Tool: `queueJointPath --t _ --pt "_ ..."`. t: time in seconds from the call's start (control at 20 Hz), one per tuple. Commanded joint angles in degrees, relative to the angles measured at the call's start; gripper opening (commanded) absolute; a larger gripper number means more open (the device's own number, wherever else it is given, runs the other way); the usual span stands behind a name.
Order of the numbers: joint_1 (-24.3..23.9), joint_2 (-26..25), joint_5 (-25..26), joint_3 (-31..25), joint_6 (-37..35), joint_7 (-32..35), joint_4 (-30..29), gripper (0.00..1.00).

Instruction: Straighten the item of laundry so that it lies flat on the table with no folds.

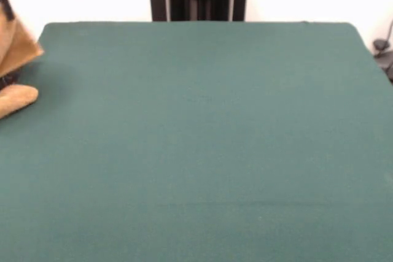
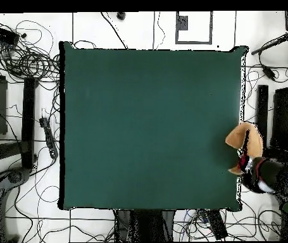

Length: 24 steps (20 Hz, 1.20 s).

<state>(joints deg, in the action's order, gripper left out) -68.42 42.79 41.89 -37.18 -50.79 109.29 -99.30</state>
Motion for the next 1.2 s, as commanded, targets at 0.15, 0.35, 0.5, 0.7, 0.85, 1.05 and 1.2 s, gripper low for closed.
queueJointPath --t 0.15,0.35,0.5,0.7,0.85,1.05,1.2 --pt "11.33 2.67 -2.2 1.88 5.74 6.85 -16.21 0.0" --pt "14.16 1.24 -3.27 3.43 7.93 8.17 -16.06 0.0" --pt "16.36 0.29 -3.9 4.47 10.6 10.31 -16.41 0.0" --pt "20.03 -0.44 -5.35 6.5 13.39 13.22 -16.53 0.0" --pt "21.46 -0.38 -7.67 7.19 15.15 13.37 -17.01 0.0" --pt "23.86 0.25 -10.18 8.68 16.6 13.48 -17.56 0.0" --pt "26.15 0.45 -12.25 9.96 18.2 14.19 -17.83 0.0"
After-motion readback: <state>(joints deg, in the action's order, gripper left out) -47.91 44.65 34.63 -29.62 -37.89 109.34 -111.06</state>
